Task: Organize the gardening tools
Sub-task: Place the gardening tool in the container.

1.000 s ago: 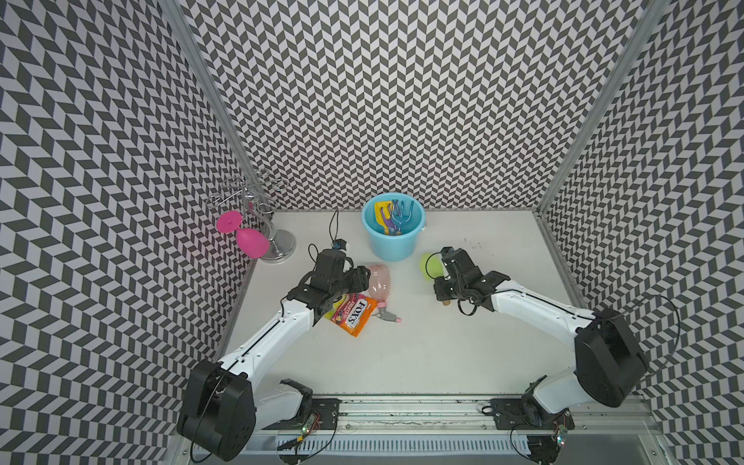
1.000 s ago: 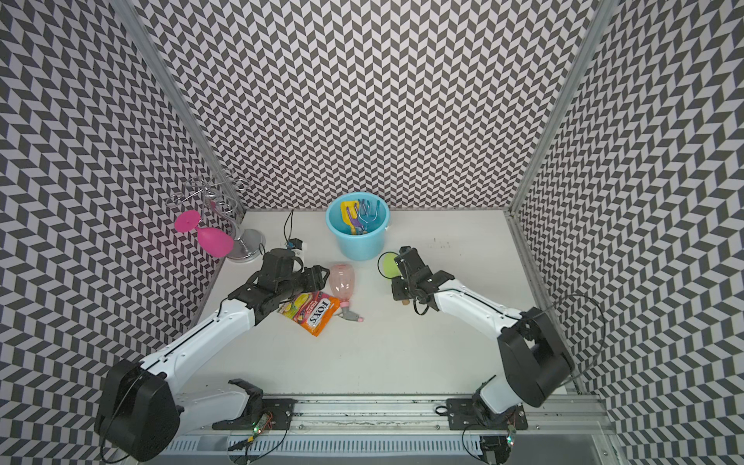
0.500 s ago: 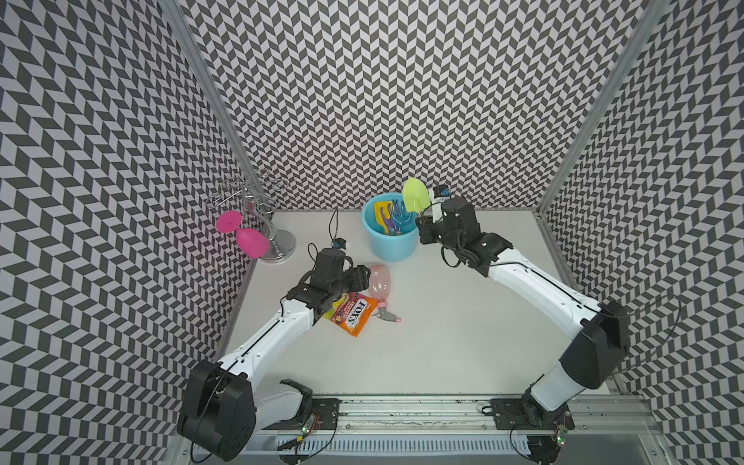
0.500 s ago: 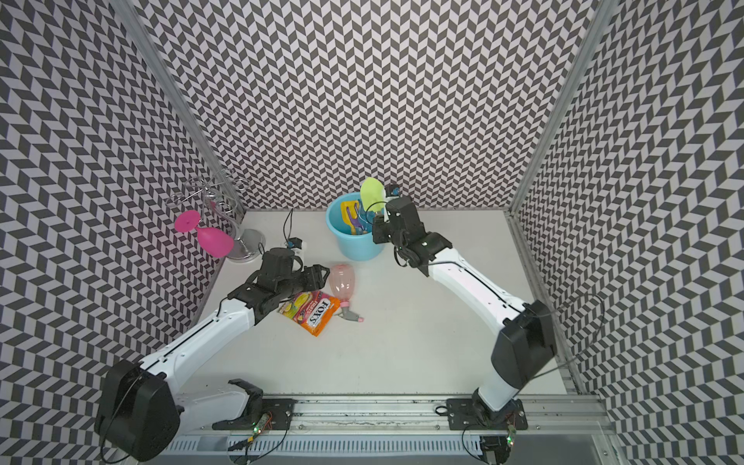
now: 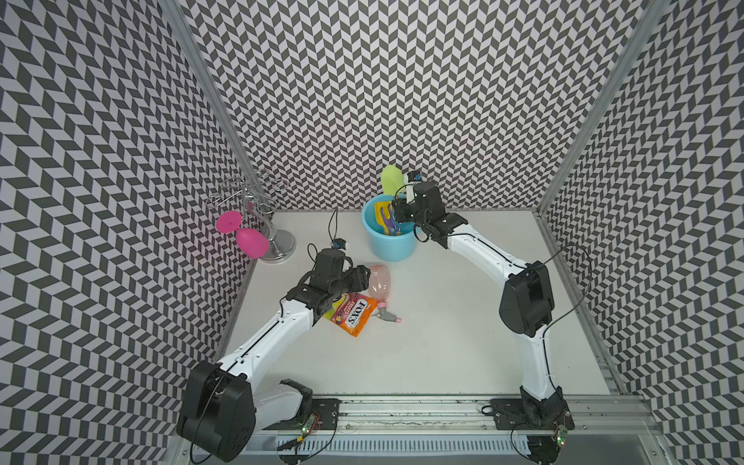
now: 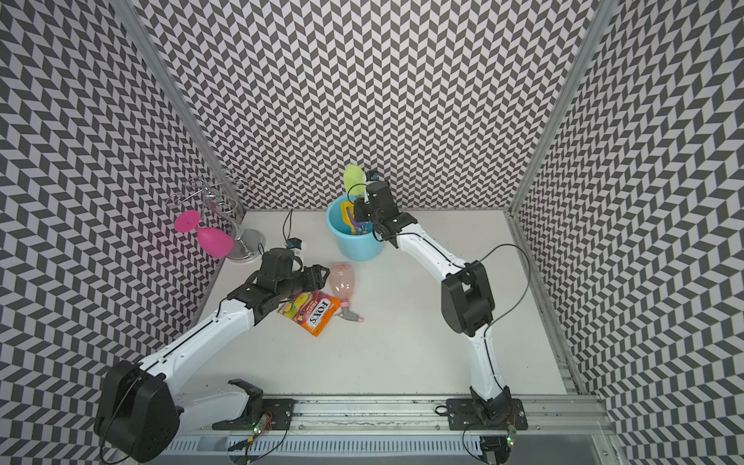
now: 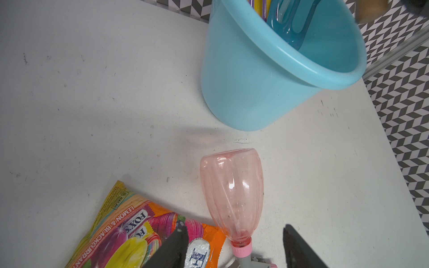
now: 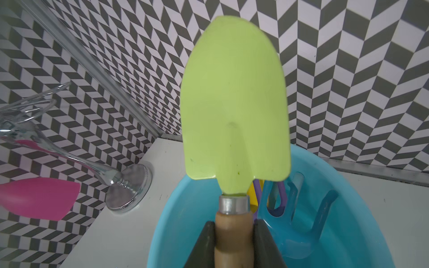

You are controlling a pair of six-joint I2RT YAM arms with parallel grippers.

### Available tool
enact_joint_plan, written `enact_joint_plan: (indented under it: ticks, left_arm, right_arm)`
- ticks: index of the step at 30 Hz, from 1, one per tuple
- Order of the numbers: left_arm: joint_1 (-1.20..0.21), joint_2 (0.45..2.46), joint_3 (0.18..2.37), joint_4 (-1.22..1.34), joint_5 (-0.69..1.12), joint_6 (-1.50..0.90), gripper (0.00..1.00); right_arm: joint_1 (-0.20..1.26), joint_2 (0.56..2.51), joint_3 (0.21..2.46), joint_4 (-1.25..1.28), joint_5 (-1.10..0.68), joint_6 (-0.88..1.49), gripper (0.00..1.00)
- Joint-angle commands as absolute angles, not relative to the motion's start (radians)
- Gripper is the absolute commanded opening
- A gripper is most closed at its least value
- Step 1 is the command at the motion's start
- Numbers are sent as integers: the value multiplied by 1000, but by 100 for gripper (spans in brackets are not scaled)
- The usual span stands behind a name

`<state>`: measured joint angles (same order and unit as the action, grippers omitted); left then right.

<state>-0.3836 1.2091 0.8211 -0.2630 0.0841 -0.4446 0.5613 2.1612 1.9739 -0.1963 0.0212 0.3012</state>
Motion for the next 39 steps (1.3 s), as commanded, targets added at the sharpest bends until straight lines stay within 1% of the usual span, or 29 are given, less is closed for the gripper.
enact_joint_plan:
  ticks: [1, 8, 9, 13, 15, 21, 23, 29, 37, 39]
  left_arm:
    - [-375, 1186, 818, -267, 81, -452, 67]
    - [-375, 1188, 811, -267, 83, -454, 67]
    - [-375, 1189, 809, -267, 85, -454, 67]
    - [-375, 1195, 809, -265, 91, -453, 67]
    - [-376, 1198, 808, -265, 95, -451, 67]
    - [-376, 1195, 801, -272, 107, -446, 68]
    - [-375, 1191, 798, -273, 114, -445, 68]
    - [-380, 1190, 782, -288, 148, -441, 68]
    - [-410, 1191, 745, -305, 178, -455, 68]
    - [-435, 1195, 739, -302, 179, -463, 68]
  right_arm:
    - [557, 2189, 2005, -111, -2, 317, 9]
    - [556, 2212, 1984, -95, -10, 304, 13]
    - [556, 2210, 1980, -92, -12, 303, 14]
    - [558, 2201, 1964, -88, -7, 304, 28]
    - [557, 2197, 1958, -89, -13, 303, 32]
    - [558, 2164, 1946, -103, 0, 295, 39]
    - [558, 2142, 1936, -103, 0, 290, 39]
    - [558, 2000, 1819, -102, -10, 285, 39]
    - [557, 1707, 1474, -74, 10, 324, 40]
    - [555, 1644, 1389, -75, 32, 340, 43]
